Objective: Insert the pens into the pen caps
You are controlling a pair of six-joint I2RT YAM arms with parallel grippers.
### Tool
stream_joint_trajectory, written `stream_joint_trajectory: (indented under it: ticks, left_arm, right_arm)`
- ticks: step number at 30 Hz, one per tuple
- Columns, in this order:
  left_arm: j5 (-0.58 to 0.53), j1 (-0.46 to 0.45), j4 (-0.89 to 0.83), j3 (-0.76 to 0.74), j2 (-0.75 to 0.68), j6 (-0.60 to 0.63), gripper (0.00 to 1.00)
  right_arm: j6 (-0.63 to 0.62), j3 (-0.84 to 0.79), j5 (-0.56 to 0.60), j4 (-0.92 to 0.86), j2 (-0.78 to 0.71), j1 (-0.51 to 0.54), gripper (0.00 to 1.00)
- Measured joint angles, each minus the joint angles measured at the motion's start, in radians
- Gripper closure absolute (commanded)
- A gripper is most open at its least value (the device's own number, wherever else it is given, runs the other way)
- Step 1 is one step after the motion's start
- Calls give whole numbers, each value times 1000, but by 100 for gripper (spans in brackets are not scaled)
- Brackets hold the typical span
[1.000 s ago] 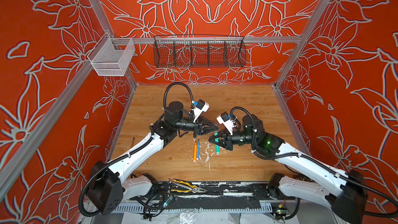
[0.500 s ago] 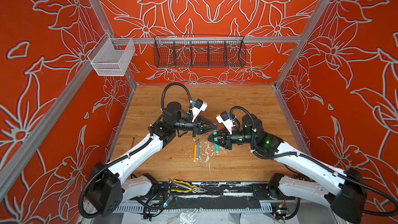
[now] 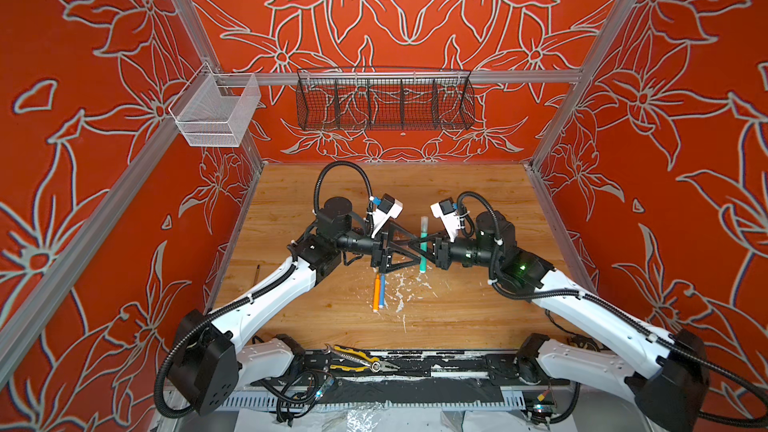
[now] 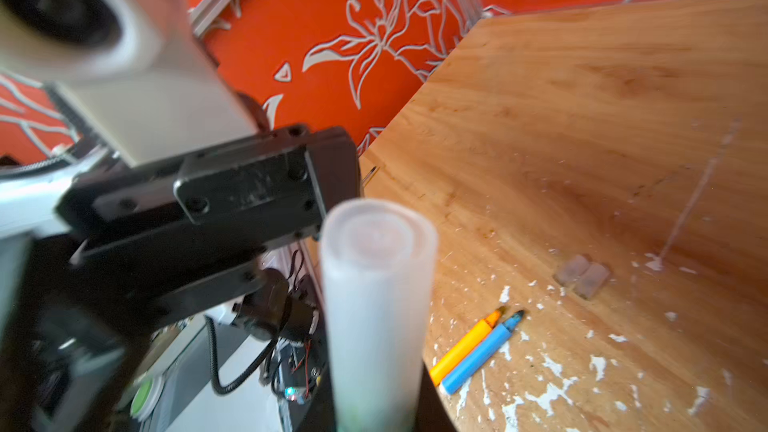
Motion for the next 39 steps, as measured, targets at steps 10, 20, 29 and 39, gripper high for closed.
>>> stream_joint_trajectory:
  ticks: [10,20,29,39]
  left_arm:
    - [-91,76,56,-87,-126,-37,3]
    - [-154,81,5,-87,-164,-19,3]
    - [-165,81,-36,-87,-213,5,3]
    - [-163,81,-43,-87,-213,9,3]
  right_arm:
    - [-69,140,259,-324,75,-52,100]
    - [-274,444,507,-675,557,-332,100]
    - [-344,666,574,-771,892,-448,100]
    - [-344,680,609,-803,1001,-476,84]
